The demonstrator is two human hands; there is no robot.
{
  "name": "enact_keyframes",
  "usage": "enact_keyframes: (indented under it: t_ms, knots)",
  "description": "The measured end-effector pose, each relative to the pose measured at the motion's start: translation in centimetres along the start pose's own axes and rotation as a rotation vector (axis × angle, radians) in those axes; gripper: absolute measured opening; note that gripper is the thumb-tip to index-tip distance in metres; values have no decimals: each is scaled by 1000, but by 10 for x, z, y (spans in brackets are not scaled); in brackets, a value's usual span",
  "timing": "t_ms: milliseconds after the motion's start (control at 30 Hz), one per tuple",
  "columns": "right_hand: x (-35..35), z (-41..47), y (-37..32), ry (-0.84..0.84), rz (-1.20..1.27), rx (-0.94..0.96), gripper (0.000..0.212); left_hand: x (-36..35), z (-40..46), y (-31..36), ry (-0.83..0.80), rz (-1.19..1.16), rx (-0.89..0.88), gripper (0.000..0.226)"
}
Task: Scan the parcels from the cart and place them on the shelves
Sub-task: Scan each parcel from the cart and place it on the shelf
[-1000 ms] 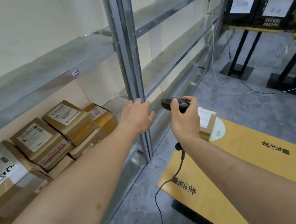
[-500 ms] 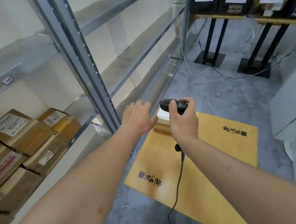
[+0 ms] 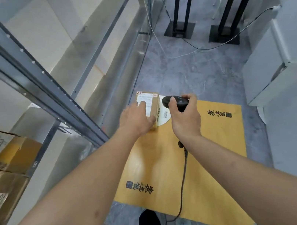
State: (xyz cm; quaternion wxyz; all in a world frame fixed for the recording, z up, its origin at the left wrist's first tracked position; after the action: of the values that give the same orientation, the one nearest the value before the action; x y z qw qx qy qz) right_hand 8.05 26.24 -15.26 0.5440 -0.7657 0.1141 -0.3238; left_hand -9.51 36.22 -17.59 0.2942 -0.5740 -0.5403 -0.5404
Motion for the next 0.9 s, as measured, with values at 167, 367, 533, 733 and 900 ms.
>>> enact_keyframes:
  t_ms: [167, 367, 533, 733, 900]
  knots:
    - [-31, 30, 24, 55, -40, -92, 35, -36, 51, -17, -84, -43, -16, 54]
    - [-71, 58, 45, 58, -81, -150, 40, -76, 100, -42, -147, -139, 12, 88]
    - [-94, 71, 63, 62, -87, -188, 41, -109, 121, -56, -206, -223, 100, 135]
    - [-96, 73, 81, 78, -99, -213, 40, -129, 121, -61, -239, -236, 187, 141]
    - [-92, 66, 88, 73, -103, -222, 42, -124, 105, -68, -209, -278, 271, 148]
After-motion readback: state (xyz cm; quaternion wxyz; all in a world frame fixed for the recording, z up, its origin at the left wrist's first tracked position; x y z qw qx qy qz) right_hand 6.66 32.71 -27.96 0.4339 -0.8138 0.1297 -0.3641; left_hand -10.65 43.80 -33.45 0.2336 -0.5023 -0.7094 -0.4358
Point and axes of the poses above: each hand's wrist, its own z-axis towards the middle knuckle, its own x-axis out of the back of the hand, y = z × x, the point moved 10 cm from there along z, towards the middle knuckle, and after that the axes turned 1 degree about -y, right-handed, at the moved point
